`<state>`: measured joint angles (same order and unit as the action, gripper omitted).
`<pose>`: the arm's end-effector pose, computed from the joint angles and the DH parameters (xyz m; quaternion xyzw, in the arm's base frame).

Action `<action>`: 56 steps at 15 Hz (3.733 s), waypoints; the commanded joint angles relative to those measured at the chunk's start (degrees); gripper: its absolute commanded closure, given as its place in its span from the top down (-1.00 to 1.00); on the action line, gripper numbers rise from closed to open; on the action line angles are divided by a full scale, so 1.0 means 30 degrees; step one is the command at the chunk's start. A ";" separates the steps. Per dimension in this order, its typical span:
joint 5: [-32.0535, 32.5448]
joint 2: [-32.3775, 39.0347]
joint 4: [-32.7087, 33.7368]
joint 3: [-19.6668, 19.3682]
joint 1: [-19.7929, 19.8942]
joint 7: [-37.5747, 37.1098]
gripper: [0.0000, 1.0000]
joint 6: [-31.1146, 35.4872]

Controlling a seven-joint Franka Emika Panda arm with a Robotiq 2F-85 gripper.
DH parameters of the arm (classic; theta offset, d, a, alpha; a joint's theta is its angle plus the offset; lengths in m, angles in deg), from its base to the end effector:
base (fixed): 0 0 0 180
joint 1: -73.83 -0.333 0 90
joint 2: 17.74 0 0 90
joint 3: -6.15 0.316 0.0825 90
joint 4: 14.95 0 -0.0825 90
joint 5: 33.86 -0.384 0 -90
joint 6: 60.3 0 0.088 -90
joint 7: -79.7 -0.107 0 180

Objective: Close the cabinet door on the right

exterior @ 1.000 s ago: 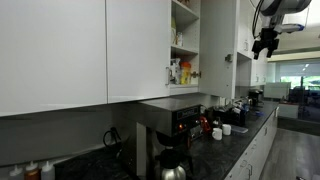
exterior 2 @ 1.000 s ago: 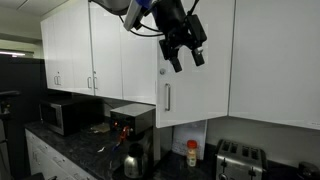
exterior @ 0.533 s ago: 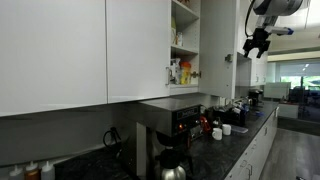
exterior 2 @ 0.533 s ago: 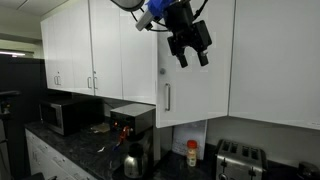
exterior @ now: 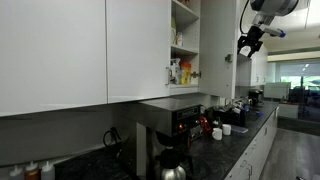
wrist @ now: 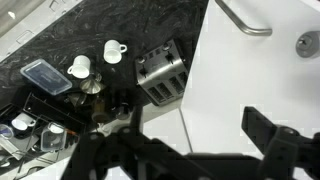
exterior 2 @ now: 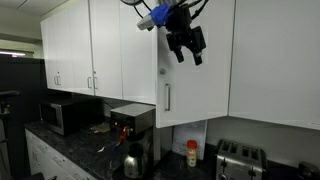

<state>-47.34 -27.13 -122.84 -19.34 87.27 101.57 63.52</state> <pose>0.4244 -0.3528 0.6164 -0.9485 0.1909 -0.2521 0.0187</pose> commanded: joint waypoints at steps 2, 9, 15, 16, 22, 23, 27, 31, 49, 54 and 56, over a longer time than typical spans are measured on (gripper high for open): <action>-0.2097 0.0034 -0.0034 0.0401 -0.0056 0.0952 1.00 0.0270; -0.4117 0.0167 0.0010 0.0708 -0.0414 0.2201 1.00 -0.0174; -0.4853 0.0033 -0.0232 0.1216 -0.0859 0.2962 1.00 -0.0162; -0.4926 0.0016 -0.0253 0.1318 -0.0949 0.3021 1.00 -0.0137; -0.4860 0.0010 -0.0211 0.2051 -0.1477 0.3284 1.00 0.0005; -0.4750 0.0024 -0.0227 0.2221 -0.1583 0.3413 1.00 0.0056; -0.4519 0.0025 -0.0236 0.2836 -0.1950 0.3920 1.00 0.0252; -0.4059 -0.0049 -0.0371 0.3490 -0.2302 0.4128 1.00 0.0729; -0.0730 0.1693 0.0518 0.4999 -0.2996 0.3528 1.00 0.3553; 0.0445 0.3314 0.2047 0.5313 -0.2822 0.3422 1.00 0.3270; 0.0676 0.4351 0.3222 0.5342 -0.2661 0.3329 1.00 0.2718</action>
<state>-47.00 -19.28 -119.24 -3.92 78.17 112.33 73.39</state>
